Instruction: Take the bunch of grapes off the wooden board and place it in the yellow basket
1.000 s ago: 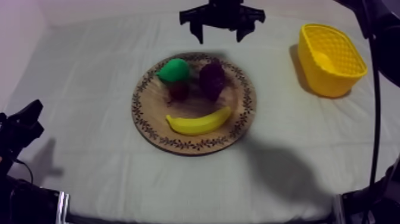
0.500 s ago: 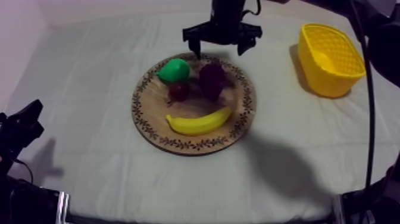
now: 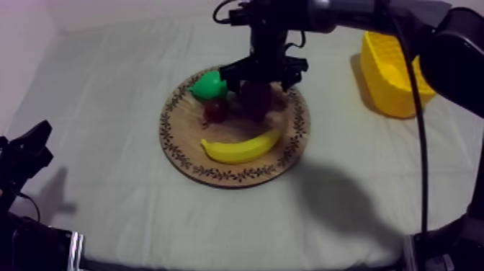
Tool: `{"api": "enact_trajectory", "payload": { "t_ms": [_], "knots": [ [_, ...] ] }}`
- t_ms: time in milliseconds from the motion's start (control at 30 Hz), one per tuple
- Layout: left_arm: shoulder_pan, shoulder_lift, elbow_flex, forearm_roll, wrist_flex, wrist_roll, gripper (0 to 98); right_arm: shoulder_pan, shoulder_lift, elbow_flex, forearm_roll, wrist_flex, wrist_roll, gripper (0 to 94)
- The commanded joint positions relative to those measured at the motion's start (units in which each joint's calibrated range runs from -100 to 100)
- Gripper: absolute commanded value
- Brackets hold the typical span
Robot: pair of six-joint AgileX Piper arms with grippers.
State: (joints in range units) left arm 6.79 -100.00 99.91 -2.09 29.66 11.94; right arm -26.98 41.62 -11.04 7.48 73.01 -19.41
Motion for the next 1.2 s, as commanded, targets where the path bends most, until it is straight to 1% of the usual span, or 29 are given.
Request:
{"api": "enact_trajectory", "payload": {
  "t_ms": [0, 200, 300, 367, 533, 633, 733, 900, 1167],
  "knots": [
    [0.0, 0.0, 0.0, 0.01, 0.0, 0.0, 0.1, 0.1, 1.1, 0.0, 0.0, -1.1, 0.1, 68.0],
    [0.0, 0.0, 0.0, 0.01, 0.0, 0.0, 0.1, -0.1, 4.0, -0.9, -0.1, -3.7, 0.7, 67.2],
    [0.0, 0.0, 0.0, 0.01, 0.0, 0.0, 0.1, -0.2, 5.1, -1.6, -0.2, -4.3, 0.7, 63.8],
    [0.0, 0.0, 0.0, 0.01, 0.0, 0.0, 0.1, -0.2, 5.6, -1.9, -0.2, -4.5, 0.6, 58.8],
    [0.0, 0.0, 0.0, 0.01, 0.0, 0.0, 0.1, 0.1, 5.8, -2.4, 0.2, -4.8, 0.2, 40.9],
    [0.0, 0.0, 0.0, 0.01, 0.0, 0.0, 0.1, 0.4, 5.2, -2.7, 0.4, -4.5, 0.1, 35.1],
    [0.0, 0.0, 0.0, 0.01, 0.0, 0.0, 0.1, 0.7, 3.9, -2.6, 0.6, -3.9, 0.2, 33.3],
    [0.0, 0.0, 0.0, 0.01, 0.0, 0.0, 0.1, 1.2, -0.2, -1.2, 1.0, -2.3, 0.9, 33.0],
    [0.0, 0.0, 0.0, 0.01, 0.0, 0.0, 0.1, 2.0, -9.2, 1.3, 3.0, 1.0, 2.4, 33.9]
  ]
}}
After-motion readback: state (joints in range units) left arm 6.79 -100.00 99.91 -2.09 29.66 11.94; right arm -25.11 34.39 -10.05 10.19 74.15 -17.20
